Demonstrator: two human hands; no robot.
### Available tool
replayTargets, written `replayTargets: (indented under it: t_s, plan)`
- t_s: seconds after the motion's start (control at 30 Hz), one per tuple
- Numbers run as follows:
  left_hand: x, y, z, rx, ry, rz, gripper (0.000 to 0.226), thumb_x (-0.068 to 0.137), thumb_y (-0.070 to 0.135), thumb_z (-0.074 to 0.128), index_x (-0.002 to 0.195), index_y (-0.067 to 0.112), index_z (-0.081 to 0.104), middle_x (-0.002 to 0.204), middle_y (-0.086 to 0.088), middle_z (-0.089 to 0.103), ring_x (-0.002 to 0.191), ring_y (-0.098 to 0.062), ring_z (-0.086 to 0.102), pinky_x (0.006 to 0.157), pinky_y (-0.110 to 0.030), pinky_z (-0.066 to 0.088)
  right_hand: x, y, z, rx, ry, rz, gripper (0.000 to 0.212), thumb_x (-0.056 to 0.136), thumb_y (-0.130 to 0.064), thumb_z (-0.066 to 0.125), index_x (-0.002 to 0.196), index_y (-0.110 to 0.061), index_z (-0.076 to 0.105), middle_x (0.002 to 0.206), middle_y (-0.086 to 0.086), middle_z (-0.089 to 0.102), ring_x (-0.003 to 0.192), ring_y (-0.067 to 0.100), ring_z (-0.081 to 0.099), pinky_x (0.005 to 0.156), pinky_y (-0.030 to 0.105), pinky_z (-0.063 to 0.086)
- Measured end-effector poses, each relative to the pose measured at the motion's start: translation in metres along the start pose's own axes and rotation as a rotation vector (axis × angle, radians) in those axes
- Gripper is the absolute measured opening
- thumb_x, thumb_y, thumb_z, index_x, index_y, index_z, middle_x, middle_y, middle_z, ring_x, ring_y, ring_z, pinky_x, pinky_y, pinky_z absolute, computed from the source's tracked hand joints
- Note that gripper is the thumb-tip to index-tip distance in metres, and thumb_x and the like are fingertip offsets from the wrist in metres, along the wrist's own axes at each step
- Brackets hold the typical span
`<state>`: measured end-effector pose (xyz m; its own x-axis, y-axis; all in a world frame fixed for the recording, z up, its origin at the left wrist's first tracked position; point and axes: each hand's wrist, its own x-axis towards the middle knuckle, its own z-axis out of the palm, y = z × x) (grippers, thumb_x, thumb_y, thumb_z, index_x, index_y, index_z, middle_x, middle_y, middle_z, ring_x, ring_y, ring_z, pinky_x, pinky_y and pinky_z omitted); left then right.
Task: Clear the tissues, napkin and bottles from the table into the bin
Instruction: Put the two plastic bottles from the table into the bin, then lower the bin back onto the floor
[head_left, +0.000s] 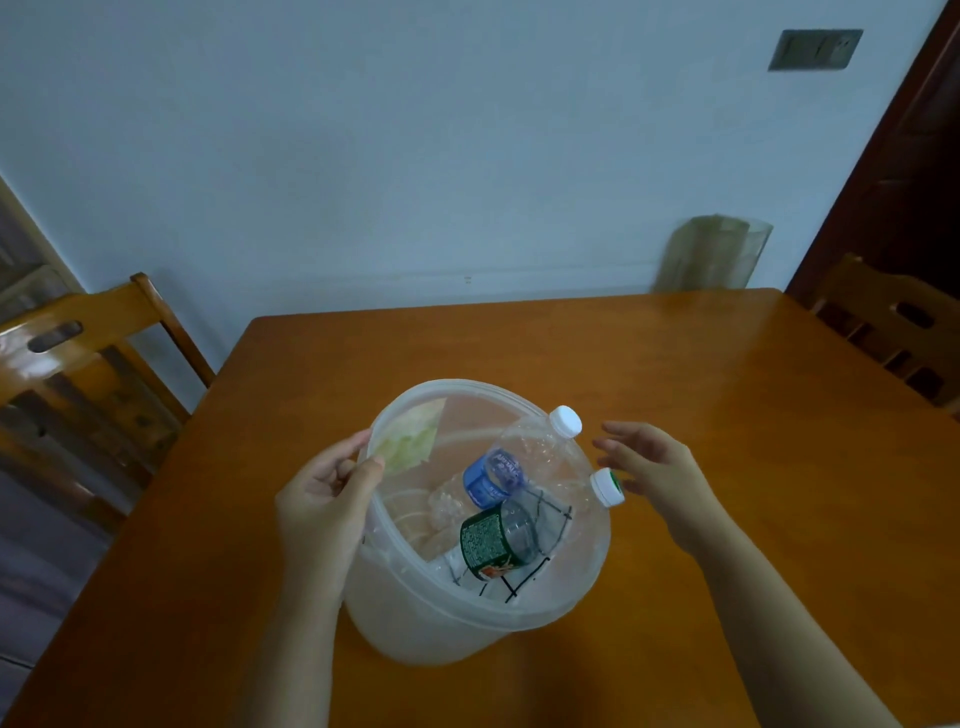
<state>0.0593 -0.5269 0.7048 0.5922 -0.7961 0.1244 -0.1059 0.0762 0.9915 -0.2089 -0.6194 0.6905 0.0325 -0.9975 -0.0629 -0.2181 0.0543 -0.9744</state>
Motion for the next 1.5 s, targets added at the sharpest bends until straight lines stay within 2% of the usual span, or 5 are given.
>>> replayTargets:
  t_s: [0.43, 0.67, 0.93, 1.3, 1.5]
  plan:
    - [-0.075, 0.011, 0.015, 0.002, -0.025, -0.087, 0.033, 0.080, 0.005, 0.060, 0.083, 0.037, 0.068, 0.085, -0.023, 0.063, 0.077, -0.049, 0.059, 0.066, -0.058, 0.052, -0.045, 0.034, -0.056, 0.151, -0.294, 0.190, 0.024, 0.073, -0.022, 0.065, 0.097, -0.021, 0.067, 0.095, 0.004, 0.073, 0.085, 0.025, 0.069, 0.068, 0.038, 0.054]
    - [-0.100, 0.001, 0.002, 0.196, -0.145, -0.122, 0.025, 0.082, 0.017, 0.058, 0.095, 0.037, 0.064, 0.073, 0.002, 0.070, 0.062, -0.019, 0.067, 0.050, -0.037, 0.056, -0.076, 0.046, -0.059, 0.159, -0.168, 0.172, 0.016, 0.079, -0.016, 0.063, 0.092, -0.023, 0.070, 0.090, 0.000, 0.072, 0.081, 0.020, 0.068, 0.063, 0.031, 0.053]
    - [-0.118, -0.013, -0.039, 0.381, -0.324, -0.141, 0.033, 0.087, 0.020, 0.055, 0.118, 0.030, 0.056, 0.071, -0.005, 0.067, 0.064, -0.008, 0.064, 0.053, -0.017, 0.051, -0.129, 0.032, -0.047, 0.121, -0.033, 0.137, 0.015, 0.082, -0.011, 0.060, 0.089, -0.022, 0.068, 0.082, -0.002, 0.070, 0.060, 0.007, 0.067, 0.044, 0.018, 0.050]
    - [-0.166, -0.028, -0.161, 0.268, -0.373, -0.141, 0.026, 0.087, 0.024, 0.054, 0.106, 0.042, 0.056, 0.070, 0.013, 0.062, 0.069, -0.001, 0.061, 0.057, -0.016, 0.046, -0.261, 0.019, 0.030, 0.117, 0.081, 0.127, 0.018, 0.083, -0.007, 0.059, 0.080, -0.023, 0.066, 0.069, -0.005, 0.069, 0.049, 0.005, 0.064, 0.038, 0.017, 0.047]
    - [-0.194, -0.040, -0.210, 0.208, -0.432, -0.180, 0.029, 0.086, 0.025, 0.056, 0.090, 0.053, 0.057, 0.078, 0.014, 0.069, 0.070, 0.005, 0.061, 0.056, -0.013, 0.047, -0.328, 0.027, 0.058, 0.091, 0.098, 0.189, 0.015, 0.083, -0.008, 0.057, 0.088, -0.020, 0.066, 0.081, 0.007, 0.068, 0.068, 0.022, 0.064, 0.055, 0.031, 0.051]
